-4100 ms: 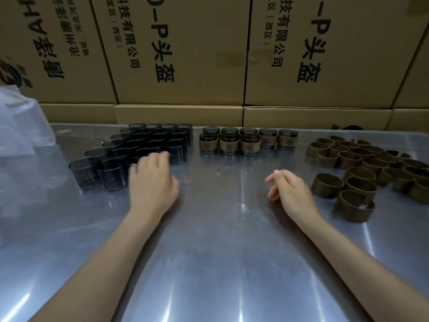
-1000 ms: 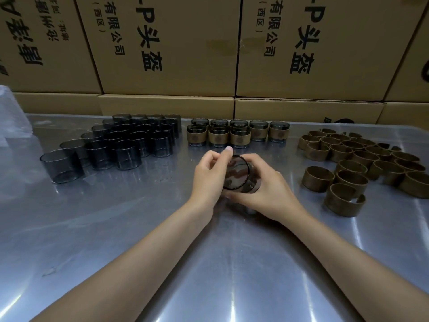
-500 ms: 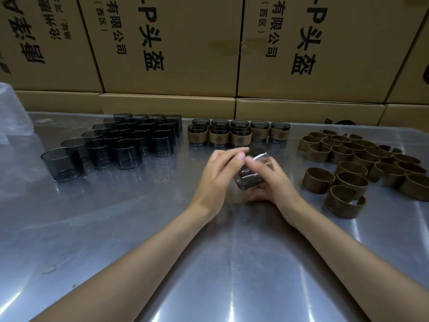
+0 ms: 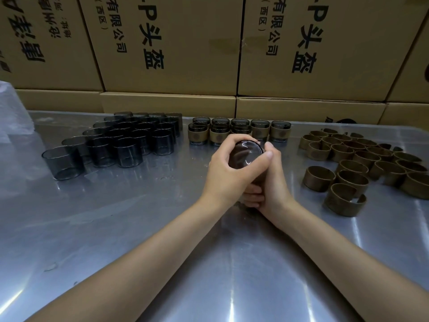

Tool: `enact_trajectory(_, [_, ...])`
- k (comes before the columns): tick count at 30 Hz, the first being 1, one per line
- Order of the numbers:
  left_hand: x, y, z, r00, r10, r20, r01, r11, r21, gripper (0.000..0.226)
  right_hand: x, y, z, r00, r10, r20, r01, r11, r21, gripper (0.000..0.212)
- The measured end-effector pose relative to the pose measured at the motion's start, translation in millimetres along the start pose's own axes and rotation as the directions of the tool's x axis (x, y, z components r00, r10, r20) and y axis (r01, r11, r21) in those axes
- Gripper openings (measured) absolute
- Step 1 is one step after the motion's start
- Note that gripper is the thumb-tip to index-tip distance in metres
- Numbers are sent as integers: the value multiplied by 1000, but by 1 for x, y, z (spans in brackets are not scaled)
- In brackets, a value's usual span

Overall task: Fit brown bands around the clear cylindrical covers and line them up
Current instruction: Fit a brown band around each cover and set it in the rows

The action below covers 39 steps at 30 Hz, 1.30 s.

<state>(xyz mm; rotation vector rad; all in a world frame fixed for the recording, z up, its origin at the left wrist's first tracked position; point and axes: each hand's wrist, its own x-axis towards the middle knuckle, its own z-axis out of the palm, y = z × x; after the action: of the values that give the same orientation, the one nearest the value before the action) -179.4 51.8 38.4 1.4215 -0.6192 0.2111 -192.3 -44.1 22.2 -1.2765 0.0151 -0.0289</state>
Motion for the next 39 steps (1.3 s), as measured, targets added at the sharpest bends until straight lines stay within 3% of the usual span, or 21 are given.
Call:
enact_trajectory(3, [1,6,1,994,-105,-30,103,993,-60,17,0,0,0,1000,-10,25,11,999,-47,75])
enact_trajectory(8, [13,13,-9,979,-202,-3,201,977,-77,27,0,-7,-4,990,105,98,-105,994,-5,69])
enact_trajectory(11, [20,13,-18,960,-255,118,269,955,-124,26,-1,-11,-8,973,160,165,-173,982,70,67])
enact_trajectory(15, [24,7,-28,897,-227,379,295,946,-132,25,-2,-15,-15,959,180,218,-218,962,166,52])
enact_trajectory(18, [25,5,-32,852,-208,481,306,943,-134,36,-2,-16,-19,952,179,248,-228,956,185,55])
enact_trajectory(21, [23,5,-29,871,-148,468,208,975,-78,44,-2,-16,-21,947,182,263,-241,946,216,54])
enact_trajectory(26, [20,-2,-22,942,-37,333,6,996,93,60,-3,-15,-20,939,188,289,-266,929,258,48])
enact_trajectory(29, [20,-1,-24,933,-34,359,18,999,46,56,-2,-14,-20,944,173,283,-246,937,249,47])
enact_trajectory(34, [21,7,-30,881,-129,454,188,978,-87,47,-2,-15,-20,951,170,259,-228,949,216,56])
enact_trajectory(39, [19,5,-27,917,-72,391,116,989,-89,45,-5,-15,-17,964,150,218,-199,954,223,51])
